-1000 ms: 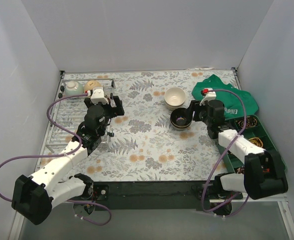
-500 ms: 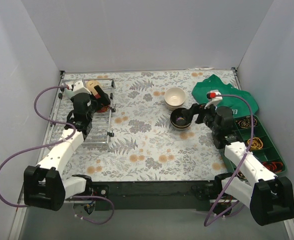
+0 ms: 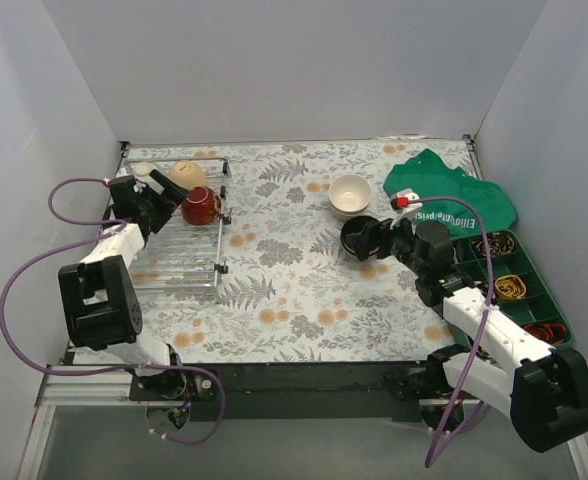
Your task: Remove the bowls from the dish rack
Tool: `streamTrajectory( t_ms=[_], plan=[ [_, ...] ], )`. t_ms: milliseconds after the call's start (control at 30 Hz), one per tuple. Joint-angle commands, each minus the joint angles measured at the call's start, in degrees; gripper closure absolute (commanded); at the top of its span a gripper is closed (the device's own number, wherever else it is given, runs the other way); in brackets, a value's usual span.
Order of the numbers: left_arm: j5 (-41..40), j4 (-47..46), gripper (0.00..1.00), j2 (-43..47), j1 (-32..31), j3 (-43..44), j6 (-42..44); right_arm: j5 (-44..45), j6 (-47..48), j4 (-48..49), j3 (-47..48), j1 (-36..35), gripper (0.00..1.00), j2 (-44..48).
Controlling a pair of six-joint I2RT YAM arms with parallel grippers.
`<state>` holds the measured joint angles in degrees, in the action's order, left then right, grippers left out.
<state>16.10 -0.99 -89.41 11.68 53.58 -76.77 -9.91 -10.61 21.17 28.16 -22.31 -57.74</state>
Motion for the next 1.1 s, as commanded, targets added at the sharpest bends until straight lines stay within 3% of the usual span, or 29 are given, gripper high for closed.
streamTrajectory(
  t_ms=[0,233,567,1067],
  plan=[
    [7.1,0.4,0.02,-3.7,0.8,6.2,-0.7,1.6,1.6,3.2,0.1,-1.3,0.03,-0.3],
    [8.9,4.6,0.02,-12.3,1.1,13.7,1.6,2.4,2.6,3.2,-0.3,-2.0,0.04,0.0],
    [11.1,6.9,0.02,-13.4,2.5,12.1,2.9,1.7,3.1,3.2,-0.4,-2.1,0.04,-0.4],
    [22.2,7.8,0.02,-20.2,4.6,13.0,1.1,0.3,3.5,3.2,-0.3,-2.1,0.05,-1.1]
  ],
)
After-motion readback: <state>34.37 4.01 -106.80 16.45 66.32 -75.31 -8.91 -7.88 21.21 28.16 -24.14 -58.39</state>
